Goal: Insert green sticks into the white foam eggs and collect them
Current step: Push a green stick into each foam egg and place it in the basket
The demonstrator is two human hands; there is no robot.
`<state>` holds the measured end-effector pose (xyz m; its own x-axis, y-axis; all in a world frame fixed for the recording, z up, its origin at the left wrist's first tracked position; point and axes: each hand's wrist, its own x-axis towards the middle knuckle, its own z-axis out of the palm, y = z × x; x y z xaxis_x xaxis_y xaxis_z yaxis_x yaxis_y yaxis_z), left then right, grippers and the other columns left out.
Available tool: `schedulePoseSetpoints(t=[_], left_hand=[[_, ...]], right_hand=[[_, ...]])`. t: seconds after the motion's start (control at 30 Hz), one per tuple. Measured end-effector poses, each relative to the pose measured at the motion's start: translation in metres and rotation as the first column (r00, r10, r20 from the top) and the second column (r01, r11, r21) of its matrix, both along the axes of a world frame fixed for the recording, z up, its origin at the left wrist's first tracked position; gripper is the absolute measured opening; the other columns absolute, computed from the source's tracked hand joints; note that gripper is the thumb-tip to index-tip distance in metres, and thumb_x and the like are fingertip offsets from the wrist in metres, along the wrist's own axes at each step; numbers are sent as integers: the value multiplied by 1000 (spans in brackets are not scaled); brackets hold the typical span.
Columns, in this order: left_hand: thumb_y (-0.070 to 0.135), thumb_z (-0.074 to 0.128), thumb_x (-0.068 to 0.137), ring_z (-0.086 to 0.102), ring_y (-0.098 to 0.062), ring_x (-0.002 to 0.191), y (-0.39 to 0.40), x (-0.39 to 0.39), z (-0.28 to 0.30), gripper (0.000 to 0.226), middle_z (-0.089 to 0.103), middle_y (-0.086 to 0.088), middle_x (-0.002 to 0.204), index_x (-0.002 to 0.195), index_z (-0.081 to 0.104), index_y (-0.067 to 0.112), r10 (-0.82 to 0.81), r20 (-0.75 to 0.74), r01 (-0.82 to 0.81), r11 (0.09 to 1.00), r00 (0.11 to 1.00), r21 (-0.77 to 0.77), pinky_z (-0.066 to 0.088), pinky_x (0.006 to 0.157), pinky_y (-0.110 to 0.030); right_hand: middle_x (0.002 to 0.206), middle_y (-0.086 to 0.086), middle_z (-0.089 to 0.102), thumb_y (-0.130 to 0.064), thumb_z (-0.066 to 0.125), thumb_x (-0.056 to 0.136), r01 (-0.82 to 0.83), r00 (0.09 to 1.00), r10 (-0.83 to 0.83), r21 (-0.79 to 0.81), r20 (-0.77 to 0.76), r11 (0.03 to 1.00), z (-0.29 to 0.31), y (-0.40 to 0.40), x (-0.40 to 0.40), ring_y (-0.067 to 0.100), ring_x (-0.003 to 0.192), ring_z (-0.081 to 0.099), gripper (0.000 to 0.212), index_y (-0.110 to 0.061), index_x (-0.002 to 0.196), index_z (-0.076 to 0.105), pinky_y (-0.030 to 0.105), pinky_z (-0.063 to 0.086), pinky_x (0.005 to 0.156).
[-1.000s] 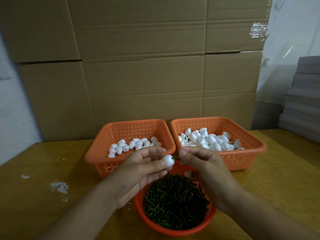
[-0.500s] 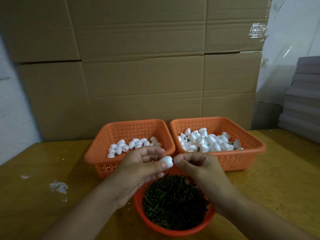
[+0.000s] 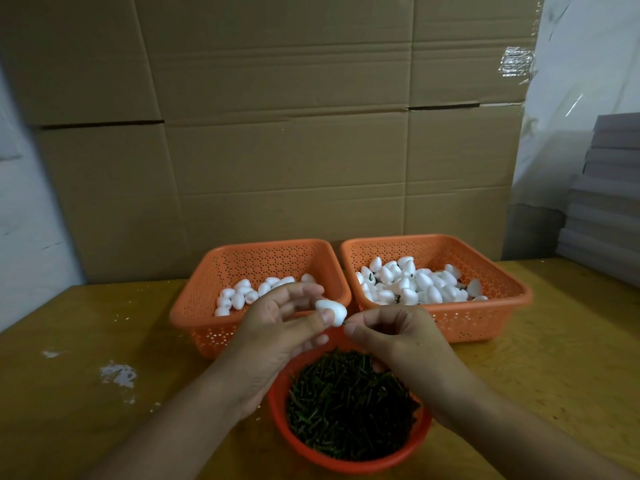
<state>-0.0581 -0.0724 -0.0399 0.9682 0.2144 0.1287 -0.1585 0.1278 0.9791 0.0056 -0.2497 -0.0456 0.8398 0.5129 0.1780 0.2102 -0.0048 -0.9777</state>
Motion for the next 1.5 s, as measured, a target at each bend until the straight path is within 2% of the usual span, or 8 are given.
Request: schedulePoseSetpoints(t=[0.17, 0.37, 0.6, 0.8, 1.0, 1.2, 1.33, 1.5], left_hand=[[19, 84, 66, 73, -23, 104, -4, 0, -2, 56, 74, -12, 113, 118, 66, 11, -34, -15, 32, 993, 999, -112, 59, 77, -25], [22, 84, 70, 72, -24, 106, -5, 0, -3, 42, 75, -8, 114, 110, 73, 14, -43, -10, 43, 999, 999, -15, 59, 81, -26], [21, 79, 75, 72, -19, 107, -1, 0, -4, 38, 76, -5, 112, 112, 72, 16, -62, 25, 60, 994, 998, 91, 57, 82, -23], [20, 77, 78, 71, -19, 110, 2, 2, -5, 40, 75, -5, 114, 116, 69, 14, -96, 14, 94, 990, 995, 110, 58, 84, -25], [23, 79, 76, 72, -20, 107, 0, 0, -3, 47, 74, -2, 117, 121, 67, 17, -72, 10, 71, 994, 997, 80, 59, 83, -26], [22, 80, 77, 73, -21, 104, -2, 0, -5, 43, 74, 0, 116, 118, 67, 16, -47, -2, 47, 992, 999, 116, 59, 82, -27], [22, 78, 77, 73, -21, 103, 0, 1, -6, 40, 76, -2, 111, 115, 68, 14, -29, 8, 27, 988, 1000, 151, 60, 84, -29], [22, 78, 75, 73, -20, 102, 2, 2, -5, 43, 76, -3, 110, 115, 67, 14, -47, 11, 45, 989, 999, 143, 59, 79, -25]], right_hand=[[74, 14, 73, -9, 74, 87, 40, 997, -42, 39, 68, 998, -2, 1, -1, 7, 57, 57, 5, -8, 83, 77, 16, 44, 53], [75, 11, 75, -15, 76, 86, 66, 989, -67, 9, 132, 998, -7, 4, -1, 14, 62, 64, 8, -8, 82, 78, 26, 50, 61], [61, -3, 69, -17, 73, 89, 47, 986, -43, -18, 163, 999, -9, 3, 0, 1, 52, 54, 12, -16, 79, 78, 16, 40, 53], [57, -2, 60, -19, 68, 94, 10, 987, -3, -42, 161, 999, -10, 1, 2, 9, 51, 51, 16, -13, 82, 77, 23, 42, 50], [73, 12, 73, -15, 73, 89, 96, 986, -102, 50, 131, 994, -7, 3, 3, 7, 56, 56, 9, -13, 81, 77, 18, 43, 52], [71, 2, 75, -17, 77, 85, 168, 960, -157, -29, 230, 985, -10, 2, 2, 20, 65, 70, 6, -17, 79, 76, 35, 55, 63], [67, -1, 73, -20, 77, 86, 154, 955, -134, -57, 263, 986, -10, 2, 0, 5, 53, 62, 7, -20, 79, 77, 20, 46, 51], [67, -3, 74, -17, 75, 87, 108, 962, -92, -52, 257, 993, -6, 2, 0, -1, 53, 60, 11, -20, 77, 77, 15, 44, 53]])
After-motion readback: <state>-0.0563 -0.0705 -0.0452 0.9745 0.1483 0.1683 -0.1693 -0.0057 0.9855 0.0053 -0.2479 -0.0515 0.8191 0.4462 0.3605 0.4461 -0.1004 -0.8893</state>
